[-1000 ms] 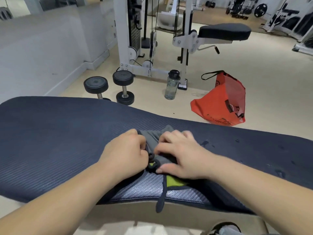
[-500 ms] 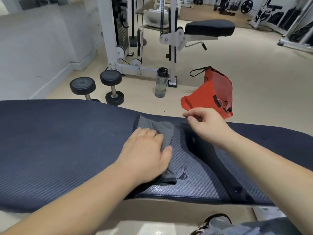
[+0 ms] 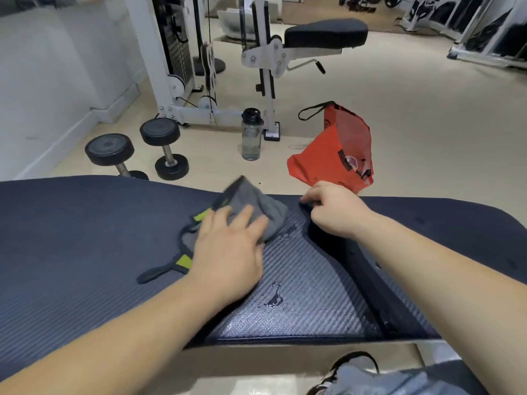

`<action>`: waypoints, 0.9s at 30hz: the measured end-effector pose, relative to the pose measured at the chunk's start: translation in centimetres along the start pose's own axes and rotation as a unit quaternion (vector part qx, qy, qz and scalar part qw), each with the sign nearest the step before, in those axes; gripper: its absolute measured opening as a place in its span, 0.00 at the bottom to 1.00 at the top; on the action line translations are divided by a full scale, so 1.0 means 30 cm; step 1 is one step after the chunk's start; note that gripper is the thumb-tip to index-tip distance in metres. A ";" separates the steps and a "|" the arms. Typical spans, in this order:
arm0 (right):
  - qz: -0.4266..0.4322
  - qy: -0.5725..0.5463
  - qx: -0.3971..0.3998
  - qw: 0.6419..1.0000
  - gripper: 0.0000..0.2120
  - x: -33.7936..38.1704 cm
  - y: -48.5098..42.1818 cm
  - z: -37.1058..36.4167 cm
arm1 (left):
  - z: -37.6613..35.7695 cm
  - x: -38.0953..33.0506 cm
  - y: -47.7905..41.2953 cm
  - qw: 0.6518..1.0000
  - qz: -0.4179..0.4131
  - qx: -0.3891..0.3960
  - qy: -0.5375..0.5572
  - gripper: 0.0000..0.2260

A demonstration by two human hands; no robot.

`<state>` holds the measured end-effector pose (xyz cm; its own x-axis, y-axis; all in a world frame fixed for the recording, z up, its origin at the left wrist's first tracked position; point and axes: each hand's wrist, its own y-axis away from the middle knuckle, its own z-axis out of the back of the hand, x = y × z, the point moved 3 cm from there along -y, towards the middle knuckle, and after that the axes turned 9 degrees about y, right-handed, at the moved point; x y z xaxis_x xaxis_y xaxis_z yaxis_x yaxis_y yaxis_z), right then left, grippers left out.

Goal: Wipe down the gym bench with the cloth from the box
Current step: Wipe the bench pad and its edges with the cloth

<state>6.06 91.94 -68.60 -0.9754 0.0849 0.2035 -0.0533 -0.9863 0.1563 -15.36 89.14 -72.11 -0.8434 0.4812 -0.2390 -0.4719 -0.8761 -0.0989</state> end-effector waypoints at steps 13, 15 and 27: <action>0.028 -0.023 -0.042 0.998 0.25 -0.034 0.021 -0.022 | 0.010 -0.008 -0.112 0.999 0.005 -0.013 0.052 0.19; 0.028 -0.025 -0.034 0.999 0.26 -0.036 0.020 -0.026 | 0.022 0.044 -0.155 0.993 0.104 -0.042 0.038 0.17; 0.058 -0.031 -0.066 0.996 0.21 -0.077 -0.001 -0.038 | 0.045 0.026 -0.069 0.996 0.073 -0.018 0.038 0.19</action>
<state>8.08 91.60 -70.17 -0.9619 -0.0269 0.2720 0.0282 -0.9996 0.0008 -15.40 91.37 -70.80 -0.8797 0.3466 -0.3255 -0.3355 -0.9376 -0.0917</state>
